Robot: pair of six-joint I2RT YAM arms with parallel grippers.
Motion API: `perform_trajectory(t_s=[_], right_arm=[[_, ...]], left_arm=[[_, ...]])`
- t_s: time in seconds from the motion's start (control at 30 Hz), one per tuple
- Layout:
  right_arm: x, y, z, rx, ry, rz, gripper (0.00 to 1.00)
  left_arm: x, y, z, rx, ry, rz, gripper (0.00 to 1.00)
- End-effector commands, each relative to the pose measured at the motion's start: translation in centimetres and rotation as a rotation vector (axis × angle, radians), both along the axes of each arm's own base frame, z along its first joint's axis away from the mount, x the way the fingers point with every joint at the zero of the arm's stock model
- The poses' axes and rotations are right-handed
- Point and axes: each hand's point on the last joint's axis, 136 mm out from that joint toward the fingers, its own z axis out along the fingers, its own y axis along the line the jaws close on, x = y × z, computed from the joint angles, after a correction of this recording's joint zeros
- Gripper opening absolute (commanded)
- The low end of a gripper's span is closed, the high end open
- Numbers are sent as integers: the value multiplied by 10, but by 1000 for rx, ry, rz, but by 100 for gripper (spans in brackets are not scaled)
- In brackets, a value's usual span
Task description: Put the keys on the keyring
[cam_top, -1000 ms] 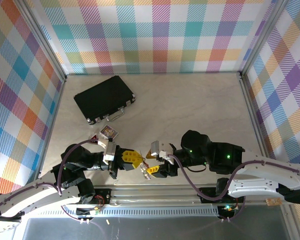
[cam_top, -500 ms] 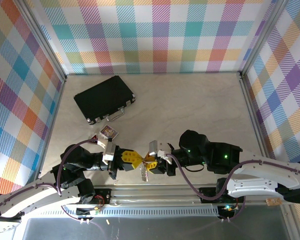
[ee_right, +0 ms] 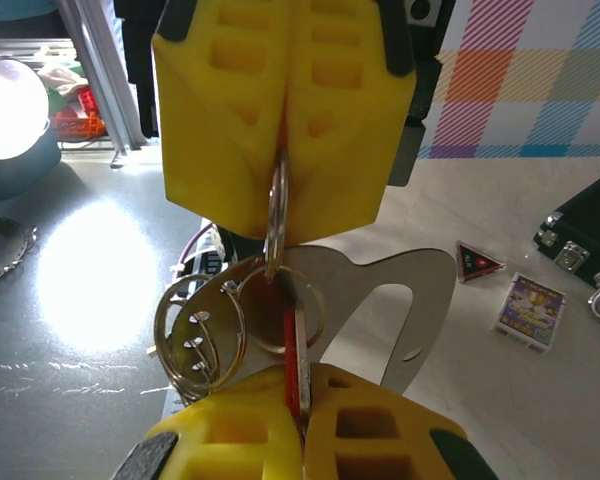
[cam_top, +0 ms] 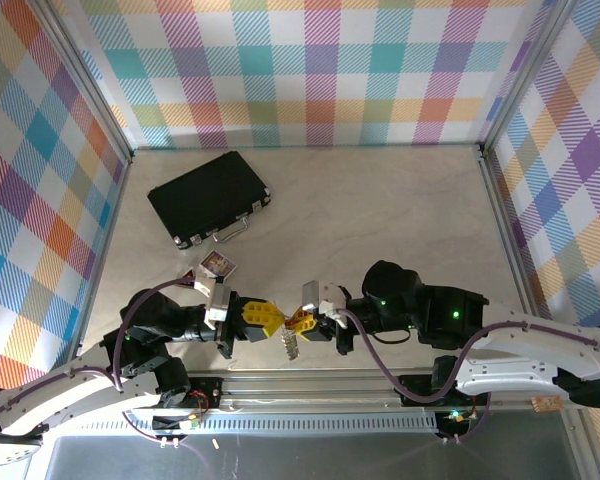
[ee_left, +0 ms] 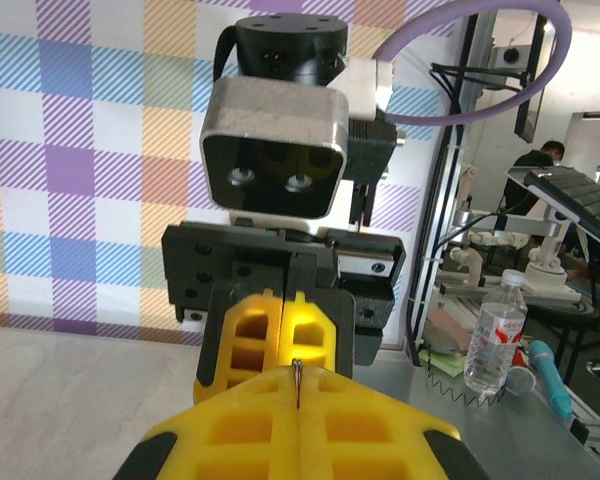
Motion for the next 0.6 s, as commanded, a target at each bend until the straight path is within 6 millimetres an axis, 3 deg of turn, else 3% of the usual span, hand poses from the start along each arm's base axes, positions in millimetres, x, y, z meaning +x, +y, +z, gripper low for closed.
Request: perform_trajectory(t_s=[0.0, 0.57], right_arm=[[5, -6, 2, 6, -47, -28, 0], [12, -15, 7, -20, -87, -72, 0]], left_arm=[[4, 5, 10, -25, -24, 39, 0], [17, -9, -11, 88, -17, 75, 0]])
